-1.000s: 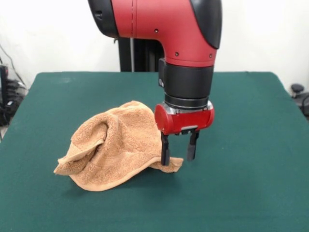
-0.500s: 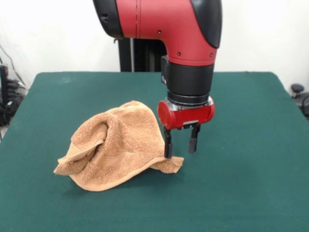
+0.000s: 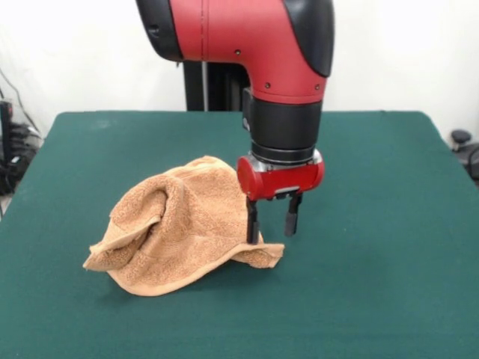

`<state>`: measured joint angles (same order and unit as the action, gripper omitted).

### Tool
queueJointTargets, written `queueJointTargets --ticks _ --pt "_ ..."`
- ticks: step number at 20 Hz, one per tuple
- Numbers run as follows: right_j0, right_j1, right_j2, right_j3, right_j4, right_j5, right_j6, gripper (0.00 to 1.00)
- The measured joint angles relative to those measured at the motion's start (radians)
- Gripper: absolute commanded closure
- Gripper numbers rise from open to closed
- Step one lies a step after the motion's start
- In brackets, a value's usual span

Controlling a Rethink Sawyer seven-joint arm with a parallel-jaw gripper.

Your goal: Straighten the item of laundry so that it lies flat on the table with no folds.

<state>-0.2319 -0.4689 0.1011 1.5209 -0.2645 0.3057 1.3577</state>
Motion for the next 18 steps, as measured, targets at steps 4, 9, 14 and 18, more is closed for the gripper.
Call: queueJointTargets --ticks 4,9,14,18 --pt "-0.011 0.001 0.000 0.000 0.000 -0.001 0.000 0.00" --pt "-0.013 0.002 0.001 0.001 0.000 -0.001 0.000 0.00" --pt "-0.019 0.002 0.002 0.001 0.000 -0.001 0.000 0.00" --pt "-0.023 0.008 0.001 -0.003 0.000 -0.013 0.000 0.00"
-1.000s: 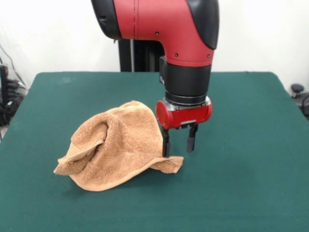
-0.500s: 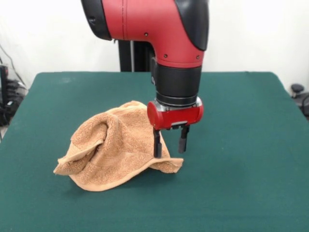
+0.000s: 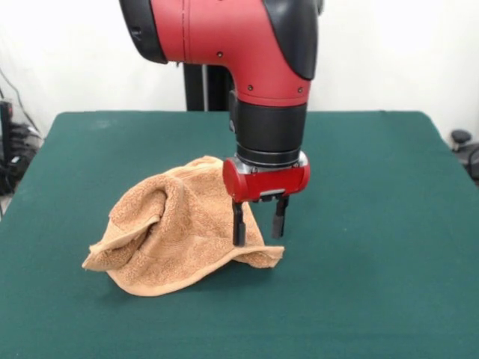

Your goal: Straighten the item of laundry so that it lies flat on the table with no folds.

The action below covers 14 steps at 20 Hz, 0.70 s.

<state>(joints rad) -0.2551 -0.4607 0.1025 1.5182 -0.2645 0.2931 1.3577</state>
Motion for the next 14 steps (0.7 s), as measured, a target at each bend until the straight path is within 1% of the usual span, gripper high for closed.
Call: queueJointTargets --ticks 6,12,14 --pt "0.011 0.060 -0.003 -0.048 0.000 -0.046 0.000 0.00" --pt "0.028 0.117 -0.003 -0.103 0.000 -0.049 0.000 0.00" --pt "0.028 0.120 -0.003 -0.111 0.001 -0.048 0.000 0.00"
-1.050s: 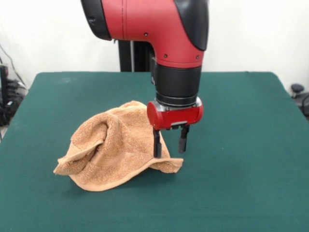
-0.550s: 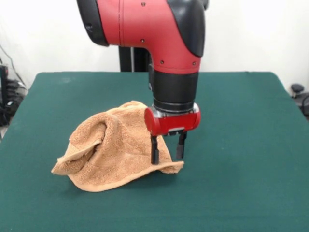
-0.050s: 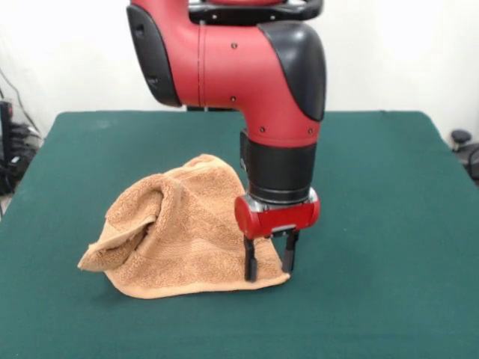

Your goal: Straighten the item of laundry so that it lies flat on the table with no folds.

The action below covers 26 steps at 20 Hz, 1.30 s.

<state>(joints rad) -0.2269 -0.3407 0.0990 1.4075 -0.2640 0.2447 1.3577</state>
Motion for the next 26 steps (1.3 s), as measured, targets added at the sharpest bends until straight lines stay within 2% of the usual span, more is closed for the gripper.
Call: queueJointTargets --ticks 16,17,26 --pt "0.012 0.005 -0.013 -0.012 0.010 0.000 0.000 0.00" --pt "0.025 0.008 -0.016 -0.012 0.016 0.001 0.000 1.00" --pt "0.063 0.012 -0.048 -0.017 0.029 -0.012 0.000 1.00"
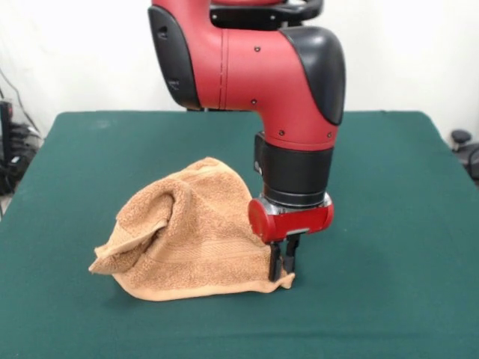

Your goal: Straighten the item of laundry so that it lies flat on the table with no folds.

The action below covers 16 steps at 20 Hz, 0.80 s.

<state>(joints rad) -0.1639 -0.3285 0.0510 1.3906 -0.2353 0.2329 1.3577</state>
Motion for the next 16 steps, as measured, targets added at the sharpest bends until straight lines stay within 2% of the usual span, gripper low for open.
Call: queueJointTargets --ticks 14,15,16 --pt "-0.001 0.000 0.000 0.000 0.003 0.000 0.000 1.00" --pt "-0.001 0.000 -0.001 -0.001 0.003 -0.001 0.000 0.00" --pt "-0.002 0.000 -0.002 -0.002 0.003 -0.001 0.000 0.00"
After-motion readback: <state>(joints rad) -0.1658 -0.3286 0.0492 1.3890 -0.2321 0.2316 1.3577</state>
